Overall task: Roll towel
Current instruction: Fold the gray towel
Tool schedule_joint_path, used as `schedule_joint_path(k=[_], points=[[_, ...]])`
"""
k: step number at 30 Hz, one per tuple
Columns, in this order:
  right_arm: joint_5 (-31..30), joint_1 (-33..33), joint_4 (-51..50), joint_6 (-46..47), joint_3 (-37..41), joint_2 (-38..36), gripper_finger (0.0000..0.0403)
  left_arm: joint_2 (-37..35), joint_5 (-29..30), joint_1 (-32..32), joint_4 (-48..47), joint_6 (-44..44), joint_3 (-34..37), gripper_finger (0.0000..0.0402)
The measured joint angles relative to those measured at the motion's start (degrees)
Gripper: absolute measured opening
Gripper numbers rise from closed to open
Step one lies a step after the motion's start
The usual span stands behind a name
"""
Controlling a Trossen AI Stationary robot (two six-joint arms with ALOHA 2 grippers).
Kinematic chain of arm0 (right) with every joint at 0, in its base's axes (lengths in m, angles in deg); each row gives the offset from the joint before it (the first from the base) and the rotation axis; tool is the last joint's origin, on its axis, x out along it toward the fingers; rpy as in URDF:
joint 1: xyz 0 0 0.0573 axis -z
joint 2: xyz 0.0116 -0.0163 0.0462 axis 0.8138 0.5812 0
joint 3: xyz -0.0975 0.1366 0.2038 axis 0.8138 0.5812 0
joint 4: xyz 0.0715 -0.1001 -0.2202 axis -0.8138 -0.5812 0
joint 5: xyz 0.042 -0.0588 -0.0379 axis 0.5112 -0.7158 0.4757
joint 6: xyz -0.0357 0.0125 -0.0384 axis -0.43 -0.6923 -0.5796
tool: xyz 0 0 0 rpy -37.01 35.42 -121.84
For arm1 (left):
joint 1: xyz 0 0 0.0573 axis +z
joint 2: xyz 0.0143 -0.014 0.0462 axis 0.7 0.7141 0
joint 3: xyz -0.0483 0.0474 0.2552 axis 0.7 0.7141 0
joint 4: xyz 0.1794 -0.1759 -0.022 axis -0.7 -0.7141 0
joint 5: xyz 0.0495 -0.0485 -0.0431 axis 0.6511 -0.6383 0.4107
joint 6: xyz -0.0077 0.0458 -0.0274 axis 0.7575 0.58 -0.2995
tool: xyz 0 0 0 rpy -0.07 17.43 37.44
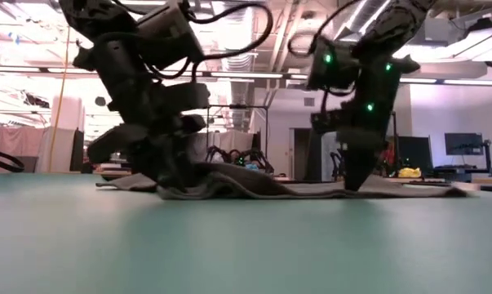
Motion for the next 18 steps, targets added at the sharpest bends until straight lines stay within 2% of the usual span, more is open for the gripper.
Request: schedule_joint_path(k=[4, 7, 10, 14, 16, 18], points=[[11.15, -4.25, 5.24, 6.51, -0.43, -2.65, 0.0126, -2.13, 5.59, 1.21, -9.72, 0.40, 0.14, 0.0085], [14.47, -8.09, 7.04, 7.91, -2.56, -3.58, 0.0120, -5.42, 10.96, 2.58, -17.94, 0.48, 0.59, 0.0059], [14.78, -11.33, 6.63, 6.39, -6.60, -5.46, 0.0118, -11.22, 16.53, 4.11, -25.82, -0.01, 0.84, 0.0038], [13.57, -13.96, 5.37, 1.46, -11.22, -6.63, 0.0118, -21.37, 22.68, 6.40, -30.23, -2.57, 0.57, 0.0018], [11.66, -14.71, 4.90, -0.75, -13.64, -7.56, 0.0118, -27.00, 22.31, 7.34, -28.80, -4.61, 0.60, 0.0010], [8.19, -15.30, 1.65, -2.39, -15.19, -8.70, 0.0118, -32.24, 16.66, 7.86, -25.08, -6.79, 0.63, 0.0004]])
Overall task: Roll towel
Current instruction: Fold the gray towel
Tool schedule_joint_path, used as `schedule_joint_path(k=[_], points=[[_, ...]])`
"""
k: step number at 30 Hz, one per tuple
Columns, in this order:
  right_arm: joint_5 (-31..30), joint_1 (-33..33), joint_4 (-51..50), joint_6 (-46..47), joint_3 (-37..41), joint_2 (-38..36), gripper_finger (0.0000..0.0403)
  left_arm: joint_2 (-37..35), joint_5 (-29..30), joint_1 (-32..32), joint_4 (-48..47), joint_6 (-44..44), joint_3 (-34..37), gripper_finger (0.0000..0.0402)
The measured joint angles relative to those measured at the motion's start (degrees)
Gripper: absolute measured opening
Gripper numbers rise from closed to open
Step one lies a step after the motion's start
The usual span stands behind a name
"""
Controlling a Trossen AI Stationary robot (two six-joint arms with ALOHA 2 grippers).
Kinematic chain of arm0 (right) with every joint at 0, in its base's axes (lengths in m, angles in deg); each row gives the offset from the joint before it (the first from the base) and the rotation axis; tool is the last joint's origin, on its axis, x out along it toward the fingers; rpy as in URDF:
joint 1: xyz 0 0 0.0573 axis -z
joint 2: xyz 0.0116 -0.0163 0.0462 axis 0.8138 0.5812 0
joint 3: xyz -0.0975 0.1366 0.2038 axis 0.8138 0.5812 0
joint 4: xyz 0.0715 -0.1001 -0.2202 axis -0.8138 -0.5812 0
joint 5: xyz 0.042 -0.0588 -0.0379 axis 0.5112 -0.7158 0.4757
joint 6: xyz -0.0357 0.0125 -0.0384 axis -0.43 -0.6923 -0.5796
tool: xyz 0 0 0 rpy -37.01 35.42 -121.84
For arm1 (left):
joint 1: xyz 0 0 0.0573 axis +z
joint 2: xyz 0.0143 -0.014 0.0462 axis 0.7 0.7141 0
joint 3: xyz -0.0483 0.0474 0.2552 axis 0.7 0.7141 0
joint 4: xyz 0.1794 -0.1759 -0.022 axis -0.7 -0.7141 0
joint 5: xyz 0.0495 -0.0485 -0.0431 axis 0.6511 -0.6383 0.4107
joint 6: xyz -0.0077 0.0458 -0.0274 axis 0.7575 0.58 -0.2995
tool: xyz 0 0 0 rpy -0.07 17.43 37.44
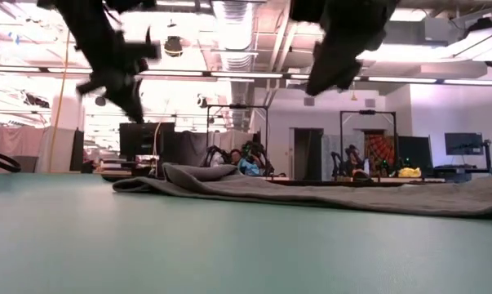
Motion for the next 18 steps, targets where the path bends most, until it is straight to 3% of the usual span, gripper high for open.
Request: schedule_joint_path(k=[4, 6, 9, 12, 18], points=[[-7.22, -1.11, -11.82, 1.72, -0.15, -0.09, 0.0118, -7.07, -21.45, -1.45, 17.17, -0.62, 5.88, 0.0001], [-9.62, -1.45, -18.10, 5.66, -0.15, 0.54, 0.0118, -7.75, -26.69, -3.21, 28.01, -1.63, 10.91, 0.0000], [-11.38, -2.25, -25.41, 11.77, 0.68, 1.98, 0.0118, -5.16, -27.88, -5.79, 44.36, -2.51, 18.73, 0.0000], [-11.62, -3.65, -26.60, 15.28, 3.78, 2.38, 0.0118, 0.16, -27.87, -6.92, 53.44, -2.88, 23.13, 0.0000], [-11.55, -6.12, -26.37, 22.01, 10.27, 2.28, 0.0118, 11.60, -27.74, -6.84, 55.19, -3.78, 22.13, 0.0000]])
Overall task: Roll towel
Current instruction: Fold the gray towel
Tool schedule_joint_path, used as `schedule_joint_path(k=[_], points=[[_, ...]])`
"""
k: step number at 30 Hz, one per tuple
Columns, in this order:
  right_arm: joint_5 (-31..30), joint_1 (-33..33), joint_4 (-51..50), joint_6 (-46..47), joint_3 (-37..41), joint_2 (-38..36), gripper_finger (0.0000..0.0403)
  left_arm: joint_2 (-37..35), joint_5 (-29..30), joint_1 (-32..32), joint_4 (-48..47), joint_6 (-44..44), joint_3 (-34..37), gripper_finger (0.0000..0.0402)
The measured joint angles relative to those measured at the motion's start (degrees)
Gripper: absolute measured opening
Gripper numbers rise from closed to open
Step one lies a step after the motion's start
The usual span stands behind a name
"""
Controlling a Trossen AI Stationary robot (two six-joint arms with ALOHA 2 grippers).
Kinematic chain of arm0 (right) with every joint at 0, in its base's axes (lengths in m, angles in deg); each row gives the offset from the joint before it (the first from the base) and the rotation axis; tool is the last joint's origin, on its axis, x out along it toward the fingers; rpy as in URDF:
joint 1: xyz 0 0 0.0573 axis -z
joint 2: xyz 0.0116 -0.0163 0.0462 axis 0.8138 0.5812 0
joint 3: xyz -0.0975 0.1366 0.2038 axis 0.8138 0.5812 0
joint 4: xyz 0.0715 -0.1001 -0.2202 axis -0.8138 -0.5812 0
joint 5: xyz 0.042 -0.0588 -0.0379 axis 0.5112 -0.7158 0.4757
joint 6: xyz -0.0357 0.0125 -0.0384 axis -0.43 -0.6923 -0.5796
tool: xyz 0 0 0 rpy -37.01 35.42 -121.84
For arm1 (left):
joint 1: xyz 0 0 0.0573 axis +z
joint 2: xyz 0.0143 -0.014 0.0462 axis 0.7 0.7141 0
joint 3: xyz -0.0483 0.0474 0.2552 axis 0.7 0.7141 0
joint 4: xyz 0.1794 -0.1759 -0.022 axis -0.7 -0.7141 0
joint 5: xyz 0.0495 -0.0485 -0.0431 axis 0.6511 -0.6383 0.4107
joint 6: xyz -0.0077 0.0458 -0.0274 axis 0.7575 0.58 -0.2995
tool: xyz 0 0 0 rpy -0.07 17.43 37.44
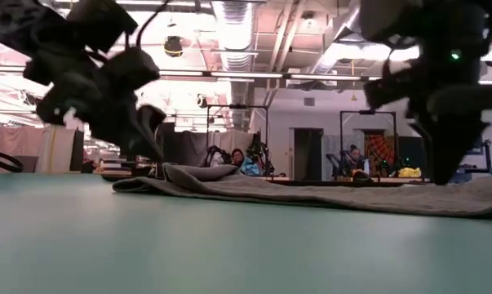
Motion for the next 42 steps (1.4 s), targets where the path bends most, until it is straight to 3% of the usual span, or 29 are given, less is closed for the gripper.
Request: schedule_joint_path(k=[10, 20, 25, 32, 35, 38, 40, 42], points=[[4.84, -2.78, 10.97, 7.14, 5.73, -0.09, 0.0118, 12.80, 2.59, 9.11, -4.76, 7.31, -6.19, 0.0000], [10.19, -3.23, 36.33, 5.47, 6.48, -0.02, 0.0118, 12.20, 10.97, 23.60, -23.95, 16.63, -15.10, 0.0000], [13.69, -0.89, 47.83, -2.84, 4.63, -0.04, 0.0118, 9.41, 6.93, 28.09, -31.78, 16.37, -20.67, 0.0000], [15.71, 1.69, 34.90, -10.42, -4.06, -0.44, 0.0118, -3.48, 4.02, 26.66, -37.68, 16.62, -23.23, 0.0000], [14.89, 1.94, 27.33, -10.58, -6.64, -0.48, 0.0118, -9.91, -5.86, 24.48, -36.59, 13.67, -21.35, 0.0000], [12.74, 0.94, 20.81, -9.98, -6.85, -0.48, 0.0118, -14.08, -18.15, 20.18, -29.91, 10.35, -15.41, 0.0000], [10.28, -0.33, 17.21, -8.47, -6.33, -0.48, 0.0118, -14.85, -18.86, 16.34, -22.82, 8.28, -9.67, 0.0000], [8.03, -1.56, 14.57, -6.36, -5.30, -0.50, 0.0118, -14.35, -15.26, 12.77, -13.16, 6.06, -3.18, 0.0000]])
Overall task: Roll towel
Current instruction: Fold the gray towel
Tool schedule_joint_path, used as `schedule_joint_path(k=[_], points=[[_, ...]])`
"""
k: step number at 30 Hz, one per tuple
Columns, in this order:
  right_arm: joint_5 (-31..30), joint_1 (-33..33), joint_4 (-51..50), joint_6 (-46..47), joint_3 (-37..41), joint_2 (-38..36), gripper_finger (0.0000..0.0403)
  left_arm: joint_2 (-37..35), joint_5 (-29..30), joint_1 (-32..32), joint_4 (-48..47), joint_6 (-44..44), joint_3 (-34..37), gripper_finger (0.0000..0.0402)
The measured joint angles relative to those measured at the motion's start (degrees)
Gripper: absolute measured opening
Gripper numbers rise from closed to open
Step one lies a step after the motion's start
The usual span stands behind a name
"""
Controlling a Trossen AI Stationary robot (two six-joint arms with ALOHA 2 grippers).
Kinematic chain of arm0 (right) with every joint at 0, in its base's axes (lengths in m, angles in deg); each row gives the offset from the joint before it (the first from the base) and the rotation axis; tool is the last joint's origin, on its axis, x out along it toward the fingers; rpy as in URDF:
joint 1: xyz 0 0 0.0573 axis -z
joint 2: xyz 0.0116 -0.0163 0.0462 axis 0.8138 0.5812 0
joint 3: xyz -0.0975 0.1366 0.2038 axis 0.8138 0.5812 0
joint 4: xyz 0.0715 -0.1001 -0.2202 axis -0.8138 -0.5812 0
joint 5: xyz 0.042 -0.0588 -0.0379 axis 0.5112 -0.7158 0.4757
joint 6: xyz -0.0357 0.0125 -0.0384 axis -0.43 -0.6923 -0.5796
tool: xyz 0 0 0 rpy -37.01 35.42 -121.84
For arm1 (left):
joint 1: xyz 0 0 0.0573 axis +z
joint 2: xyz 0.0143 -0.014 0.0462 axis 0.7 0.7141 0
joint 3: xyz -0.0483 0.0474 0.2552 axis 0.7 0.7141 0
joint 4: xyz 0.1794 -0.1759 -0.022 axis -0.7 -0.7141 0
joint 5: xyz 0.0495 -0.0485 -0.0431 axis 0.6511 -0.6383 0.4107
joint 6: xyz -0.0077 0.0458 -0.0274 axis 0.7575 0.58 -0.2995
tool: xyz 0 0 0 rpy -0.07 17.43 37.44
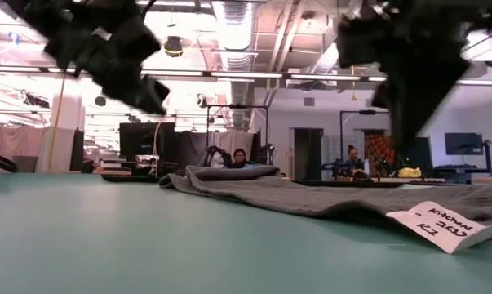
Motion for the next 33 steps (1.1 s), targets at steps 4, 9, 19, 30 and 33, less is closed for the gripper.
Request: schedule_joint_path(k=[4, 9, 19, 30, 33], points=[[-2.58, -2.12, -1.17, 0.65, 2.33, 0.02, 0.0118, 5.24, 6.74, -4.66, 22.18, -2.16, 8.12, 0.0000], [-5.32, -3.05, -1.36, -2.73, 5.09, 0.02, 0.0118, 14.88, 8.06, -5.41, 29.27, -3.31, 4.35, 0.0000], [-5.34, -3.29, -0.46, -2.25, 7.65, -0.20, 0.0118, 35.17, 2.05, -5.41, 18.28, -0.51, -11.25, 0.0000], [-2.22, -9.09, -13.99, 0.19, 1.22, -0.66, 0.0118, 36.18, 0.60, -5.39, 10.48, 2.40, -16.67, 0.0000], [-0.70, -12.14, -14.70, -1.65, 1.22, -0.46, 0.0118, 36.18, 0.08, -5.41, 10.16, 2.42, -16.67, 0.0000]])
